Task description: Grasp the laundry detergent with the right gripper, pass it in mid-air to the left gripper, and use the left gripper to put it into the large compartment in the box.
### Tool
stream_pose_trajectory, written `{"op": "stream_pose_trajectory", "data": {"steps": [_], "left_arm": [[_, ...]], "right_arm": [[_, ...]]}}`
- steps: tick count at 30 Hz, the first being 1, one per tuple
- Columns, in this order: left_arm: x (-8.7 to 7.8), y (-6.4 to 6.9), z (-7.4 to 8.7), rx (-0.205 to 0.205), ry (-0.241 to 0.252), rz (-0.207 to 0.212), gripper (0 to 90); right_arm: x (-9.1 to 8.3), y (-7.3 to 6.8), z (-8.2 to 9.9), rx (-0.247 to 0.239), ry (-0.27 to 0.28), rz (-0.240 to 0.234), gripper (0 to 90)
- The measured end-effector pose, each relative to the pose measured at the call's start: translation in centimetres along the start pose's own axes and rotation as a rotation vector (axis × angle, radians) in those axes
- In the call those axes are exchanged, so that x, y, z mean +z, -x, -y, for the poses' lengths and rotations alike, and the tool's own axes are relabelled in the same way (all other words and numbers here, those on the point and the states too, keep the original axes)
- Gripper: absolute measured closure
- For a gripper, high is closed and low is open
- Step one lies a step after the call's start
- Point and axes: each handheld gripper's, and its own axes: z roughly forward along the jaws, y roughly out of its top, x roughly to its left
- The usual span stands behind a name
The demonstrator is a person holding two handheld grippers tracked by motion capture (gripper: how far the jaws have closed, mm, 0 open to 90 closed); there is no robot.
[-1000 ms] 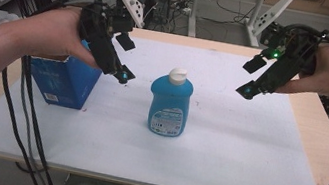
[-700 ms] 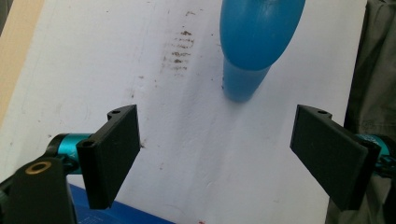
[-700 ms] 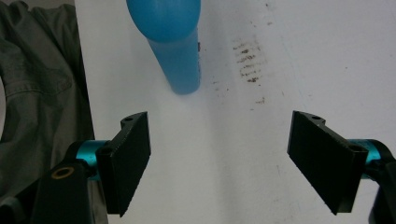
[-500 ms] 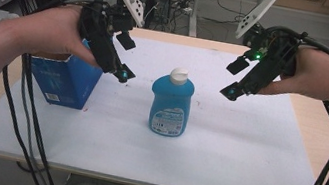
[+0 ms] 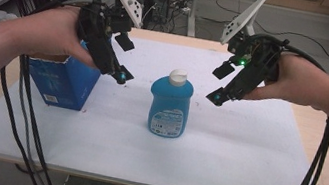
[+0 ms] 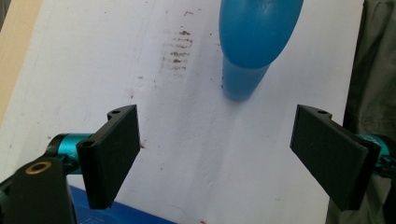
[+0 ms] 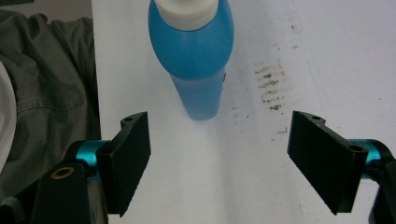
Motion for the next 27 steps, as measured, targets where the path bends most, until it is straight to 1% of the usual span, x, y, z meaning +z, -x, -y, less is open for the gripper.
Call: {"op": "stream_pose_trajectory", "data": {"steps": [1,2,4,11,14,15,20,22,27], "left_arm": [[0.0,-0.1,0.0,0.008,-0.006,0.002,16.1],[0.0,0.0,0.0,0.002,-0.001,0.002,16.1],[0.1,-0.1,-0.1,0.007,-0.006,0.003,16.1],[0.1,-0.2,-0.1,0.004,-0.003,0.003,16.1],[0.2,-0.3,-0.1,0.006,-0.006,0.005,16.1],[0.2,-0.3,-0.1,0.006,-0.006,0.005,16.1],[0.3,-0.3,-0.2,0.008,-0.004,0.004,16.1],[0.3,-0.3,-0.2,0.010,-0.005,0.004,16.1],[0.3,-0.3,-0.2,0.010,-0.006,0.005,16.1]], "right_arm": [[0.1,0.0,0.0,-0.001,0.003,-0.002,21.0],[0.2,0.0,0.0,-0.003,0.006,-0.004,21.0],[0.3,0.0,-0.1,-0.006,0.010,-0.004,21.0],[0.9,-0.2,-0.3,-0.018,0.021,-0.022,21.0],[1.3,-0.2,-0.5,-0.031,0.031,-0.028,21.0],[1.5,-0.2,-0.5,-0.026,0.032,-0.031,21.0],[2.6,0.0,-0.7,-0.039,0.040,-0.043,21.0],[3.0,0.0,-0.8,-0.034,0.033,-0.048,21.0],[4.3,-0.1,-1.0,-0.049,0.038,-0.054,21.0]]}}
